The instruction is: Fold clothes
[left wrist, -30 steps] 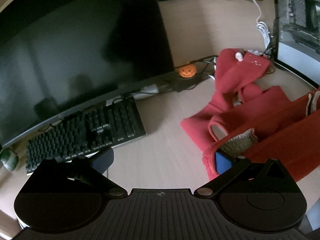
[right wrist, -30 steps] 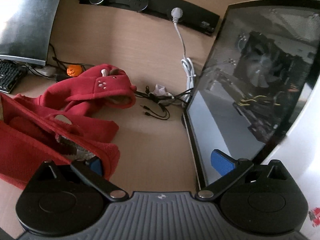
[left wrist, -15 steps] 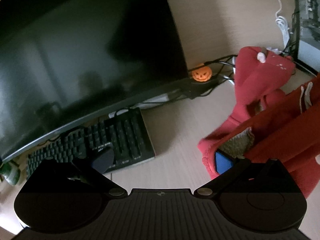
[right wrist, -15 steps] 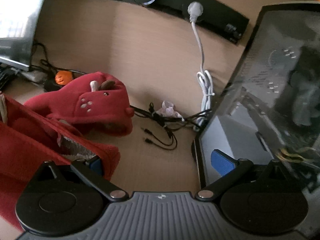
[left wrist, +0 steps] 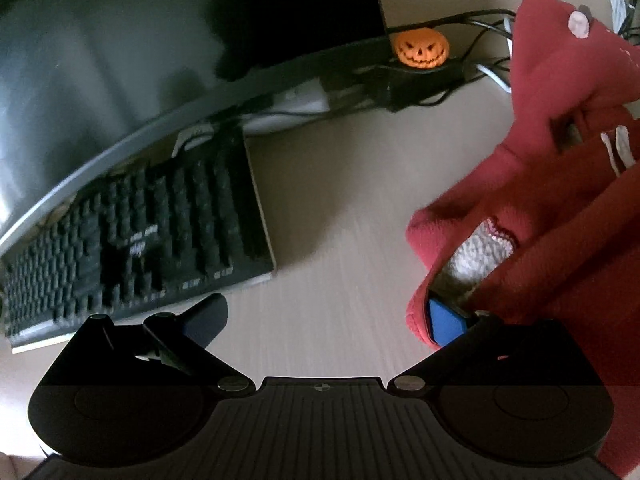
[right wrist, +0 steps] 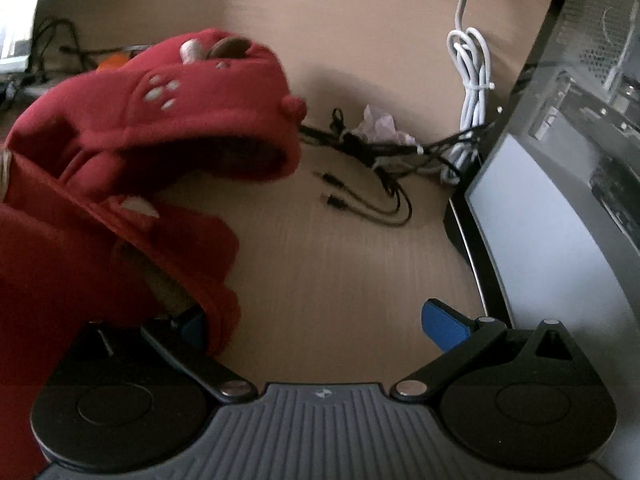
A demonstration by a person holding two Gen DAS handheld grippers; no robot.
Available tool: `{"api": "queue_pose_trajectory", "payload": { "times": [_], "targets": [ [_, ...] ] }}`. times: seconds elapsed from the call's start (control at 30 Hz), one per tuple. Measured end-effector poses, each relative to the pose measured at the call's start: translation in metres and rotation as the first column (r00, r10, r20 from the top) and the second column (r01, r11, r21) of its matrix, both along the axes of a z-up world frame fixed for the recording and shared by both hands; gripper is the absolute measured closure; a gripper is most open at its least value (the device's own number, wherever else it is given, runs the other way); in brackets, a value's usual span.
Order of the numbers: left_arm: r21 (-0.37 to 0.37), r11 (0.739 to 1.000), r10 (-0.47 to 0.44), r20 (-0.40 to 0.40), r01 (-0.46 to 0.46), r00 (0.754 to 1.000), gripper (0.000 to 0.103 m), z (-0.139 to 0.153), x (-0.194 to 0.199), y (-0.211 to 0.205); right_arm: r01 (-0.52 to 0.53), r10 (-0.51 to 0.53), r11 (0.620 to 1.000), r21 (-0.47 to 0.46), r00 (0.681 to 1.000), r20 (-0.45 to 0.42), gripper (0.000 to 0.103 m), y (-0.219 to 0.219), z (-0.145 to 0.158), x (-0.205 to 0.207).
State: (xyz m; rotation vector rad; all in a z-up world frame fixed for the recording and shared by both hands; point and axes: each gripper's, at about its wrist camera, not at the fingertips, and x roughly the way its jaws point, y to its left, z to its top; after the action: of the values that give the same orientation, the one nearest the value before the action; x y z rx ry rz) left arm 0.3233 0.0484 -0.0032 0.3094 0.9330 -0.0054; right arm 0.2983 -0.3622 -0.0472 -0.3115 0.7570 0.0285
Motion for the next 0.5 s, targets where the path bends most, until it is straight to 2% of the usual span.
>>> {"api": "queue_pose_trajectory", "payload": {
  "times": [0.17, 0.23, 0.37, 0.4, 0.47, 0.5],
  "targets": [
    [-0.039, 0.999, -0.028, -0.041, 0.026, 0.999, 0.0, 0.008, -0.052, 0.01, -0.027, 0.027, 1.0, 0.007, 0.999, -0.031, 0.0, -0.026, 0.017, -0.064],
    [-0.057, 0.998, -0.043, -0.055, 0.04, 0.998, 0.0, 0.012, -0.073, 0.014, -0.05, 0.05, 0.999, 0.004, 0.999, 0.004, 0.0, -0.026, 0.04, -0.08],
    [-0.082, 0.995, -0.059, 0.035, 0.062, 0.998, 0.0, 0.038, -0.053, 0.009, -0.016, 0.011, 0.999, 0.039, 0.993, 0.119, 0.0, -0.021, 0.081, -0.063],
    [-0.088, 0.994, -0.062, 0.058, 0.067, 0.996, 0.0, 0.044, -0.048, 0.008, -0.005, 0.0, 0.999, 0.046, 0.995, 0.103, 0.0, -0.017, 0.081, -0.052],
    [-0.1, 0.992, -0.069, 0.104, 0.079, 0.992, 0.0, 0.056, -0.038, 0.006, 0.008, -0.005, 0.998, 0.054, 0.998, -0.065, 0.0, -0.006, 0.06, -0.017],
    [-0.106, 0.991, -0.071, 0.123, 0.084, 0.99, 0.0, 0.062, -0.032, 0.004, 0.015, -0.007, 0.997, 0.078, 0.994, -0.106, 0.0, -0.005, 0.057, -0.009]
  ]
}}
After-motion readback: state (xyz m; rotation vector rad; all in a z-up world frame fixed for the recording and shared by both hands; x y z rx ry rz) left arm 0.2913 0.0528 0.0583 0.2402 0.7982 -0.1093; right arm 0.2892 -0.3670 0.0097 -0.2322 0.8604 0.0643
